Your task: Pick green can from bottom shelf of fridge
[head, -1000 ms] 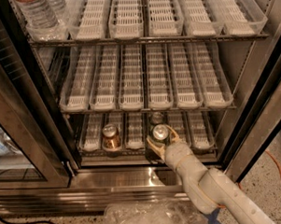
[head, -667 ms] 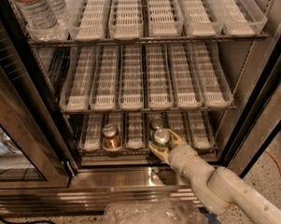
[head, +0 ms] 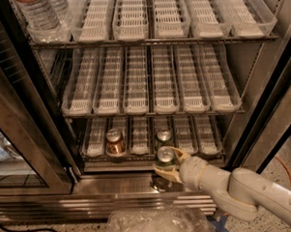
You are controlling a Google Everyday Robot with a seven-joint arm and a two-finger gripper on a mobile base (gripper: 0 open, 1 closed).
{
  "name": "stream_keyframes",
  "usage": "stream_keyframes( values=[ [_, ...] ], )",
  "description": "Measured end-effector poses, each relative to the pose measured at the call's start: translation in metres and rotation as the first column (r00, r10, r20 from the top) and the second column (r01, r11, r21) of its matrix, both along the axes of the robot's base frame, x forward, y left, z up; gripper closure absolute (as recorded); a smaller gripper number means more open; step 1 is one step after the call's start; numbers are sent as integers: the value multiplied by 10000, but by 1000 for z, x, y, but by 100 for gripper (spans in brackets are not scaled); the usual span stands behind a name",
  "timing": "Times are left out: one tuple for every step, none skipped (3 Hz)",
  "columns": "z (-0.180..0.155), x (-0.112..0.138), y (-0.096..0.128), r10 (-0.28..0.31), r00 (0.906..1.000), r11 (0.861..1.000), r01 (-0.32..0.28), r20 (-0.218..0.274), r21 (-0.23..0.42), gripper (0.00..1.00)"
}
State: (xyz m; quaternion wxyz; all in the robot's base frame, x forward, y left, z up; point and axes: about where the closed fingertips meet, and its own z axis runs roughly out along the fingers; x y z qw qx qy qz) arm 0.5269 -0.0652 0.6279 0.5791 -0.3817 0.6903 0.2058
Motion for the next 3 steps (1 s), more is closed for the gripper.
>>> stream_keyframes(
  values=[
    [27,-26,-16,1111,9938,9887,-1109,-32,-1011,100],
    [90,-42,-26,2054,9756,9632,-1874,780,-1925,100],
    [136,-48,-25,2735,9533,9494,-2463,1278,-1948,100]
  ],
)
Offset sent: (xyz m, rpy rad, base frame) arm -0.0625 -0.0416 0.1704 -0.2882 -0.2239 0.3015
